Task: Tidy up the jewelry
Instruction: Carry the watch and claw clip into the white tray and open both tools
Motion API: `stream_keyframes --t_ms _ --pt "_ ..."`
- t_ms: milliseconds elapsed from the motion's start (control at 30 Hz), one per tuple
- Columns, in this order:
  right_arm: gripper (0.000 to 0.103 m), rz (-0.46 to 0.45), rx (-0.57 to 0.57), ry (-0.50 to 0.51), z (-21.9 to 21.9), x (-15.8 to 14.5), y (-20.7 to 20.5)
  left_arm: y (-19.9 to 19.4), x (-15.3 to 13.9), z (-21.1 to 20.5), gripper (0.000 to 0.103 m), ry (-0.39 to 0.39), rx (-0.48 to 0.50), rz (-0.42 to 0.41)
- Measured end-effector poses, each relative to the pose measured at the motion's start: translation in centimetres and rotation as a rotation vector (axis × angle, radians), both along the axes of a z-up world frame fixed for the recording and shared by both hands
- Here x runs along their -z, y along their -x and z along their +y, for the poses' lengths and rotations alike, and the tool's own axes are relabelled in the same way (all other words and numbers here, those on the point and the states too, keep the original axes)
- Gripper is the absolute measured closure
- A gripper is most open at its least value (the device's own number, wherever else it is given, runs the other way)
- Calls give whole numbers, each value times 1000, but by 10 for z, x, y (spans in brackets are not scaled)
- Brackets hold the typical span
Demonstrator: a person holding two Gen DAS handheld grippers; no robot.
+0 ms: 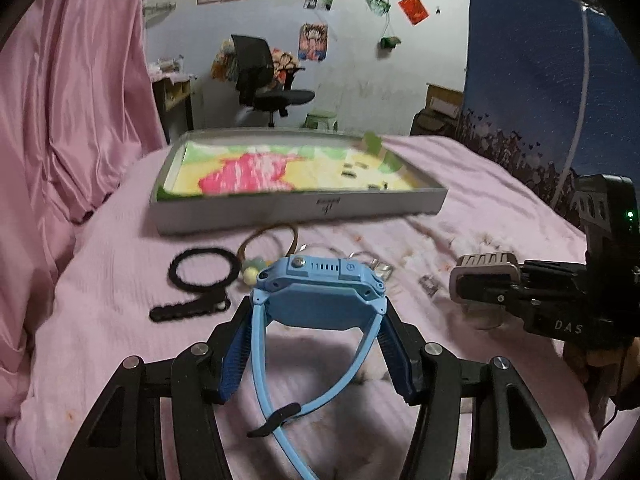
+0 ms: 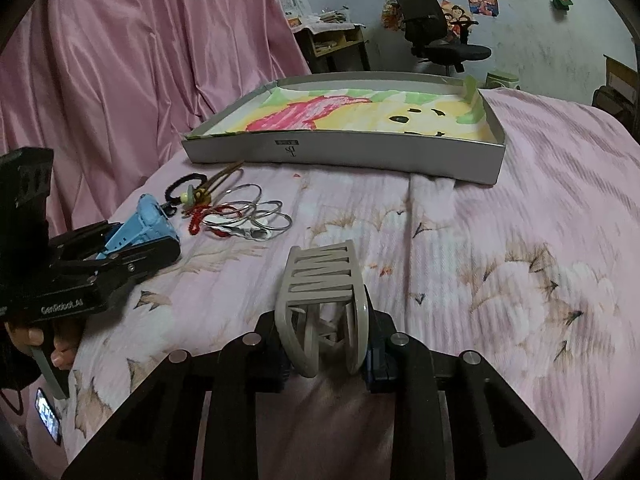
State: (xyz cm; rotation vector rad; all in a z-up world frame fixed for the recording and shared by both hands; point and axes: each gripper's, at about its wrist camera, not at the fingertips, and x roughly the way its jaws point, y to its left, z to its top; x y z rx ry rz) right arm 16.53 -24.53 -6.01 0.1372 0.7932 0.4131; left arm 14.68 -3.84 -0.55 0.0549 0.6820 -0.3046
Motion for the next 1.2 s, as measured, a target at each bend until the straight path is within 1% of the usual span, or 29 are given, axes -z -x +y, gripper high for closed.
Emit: stream_keyframes --t_ms 167,267,333,500,633,733,833,900,1033,1200 --pt "79 -59 -3 -15 -5 -18 4 -22 -19 0 47 34 -21 1" --pt "79 -87 -10 -28 -8 -35 -6 -39 -26 0 47 12 -36 -11" --pt "79 -96 -16 -26 -9 -44 -15 -59 -31 2 47 13 -58 -10" --pt "79 -130 -29 -9 -5 -64 -53 -101 -41 13 47 86 -124 -9" --pt "79 -157 -9 -16 2 -75 -94 -133 -43 14 47 95 -165 -9" --pt "79 -149 10 -17 8 -73 -119 -153 -36 16 47 117 -197 16" --pt "79 -148 33 -20 11 -66 -133 -172 -26 17 47 128 -227 49" --pt "79 -130 47 -20 14 -58 -145 -181 -20 16 47 134 -237 77" --pt "79 -100 68 -12 15 -45 -158 -196 -6 9 47 100 -250 132" --pt "79 -63 74 7 17 -31 -166 -199 11 5 47 77 -255 187"
